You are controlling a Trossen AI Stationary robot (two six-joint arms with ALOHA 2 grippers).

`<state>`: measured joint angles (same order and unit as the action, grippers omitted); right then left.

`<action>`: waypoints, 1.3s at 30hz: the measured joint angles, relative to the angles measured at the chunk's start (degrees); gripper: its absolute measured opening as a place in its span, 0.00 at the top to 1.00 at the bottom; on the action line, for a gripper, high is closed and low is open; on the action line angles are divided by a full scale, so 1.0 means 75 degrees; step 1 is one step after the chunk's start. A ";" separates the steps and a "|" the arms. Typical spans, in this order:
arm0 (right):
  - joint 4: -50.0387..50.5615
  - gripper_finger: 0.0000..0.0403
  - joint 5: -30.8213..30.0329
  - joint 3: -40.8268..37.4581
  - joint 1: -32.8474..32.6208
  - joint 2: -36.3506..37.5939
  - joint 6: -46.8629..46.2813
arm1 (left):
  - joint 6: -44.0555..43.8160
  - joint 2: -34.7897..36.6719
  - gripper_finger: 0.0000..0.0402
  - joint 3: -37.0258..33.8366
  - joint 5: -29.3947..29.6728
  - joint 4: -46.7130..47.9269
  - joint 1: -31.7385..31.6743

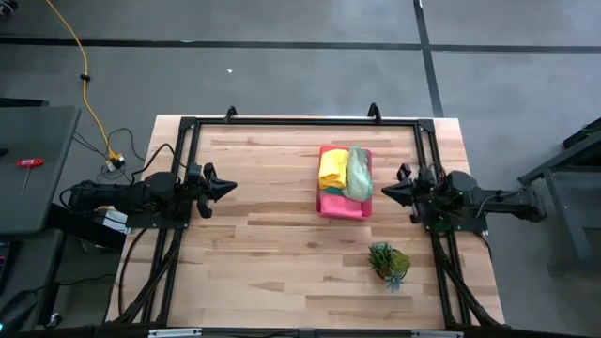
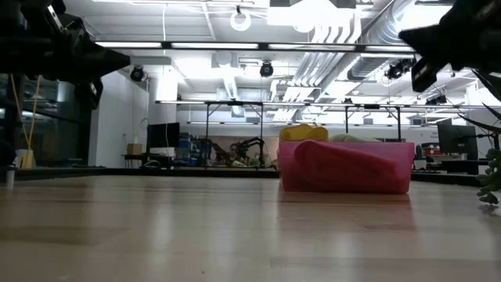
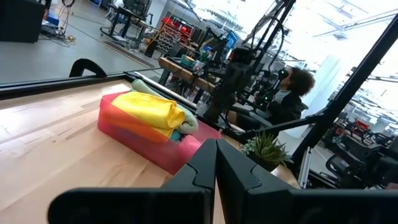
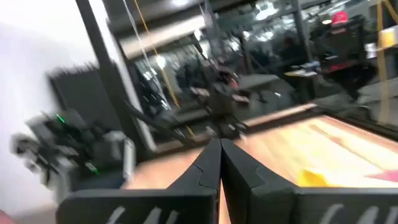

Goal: Fold microfiber towels
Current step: Return to Home position

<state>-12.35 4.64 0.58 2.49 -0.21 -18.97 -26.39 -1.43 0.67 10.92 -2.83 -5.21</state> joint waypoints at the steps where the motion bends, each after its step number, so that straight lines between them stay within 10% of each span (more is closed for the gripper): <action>1: 0.0219 1.00 -0.0021 0.0000 0.0063 0.0000 0.0255 | 0.0000 0.0000 1.00 0.0000 0.0000 0.0003 0.0000; 39: 0.1587 1.00 -0.0396 0.0015 0.0334 -0.0117 0.0135 | 0.0000 0.0000 1.00 0.0000 0.0020 0.0006 0.0000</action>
<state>-0.45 1.67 0.69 4.99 -1.08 -17.96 -26.39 -1.43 0.67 11.07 -2.79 -5.21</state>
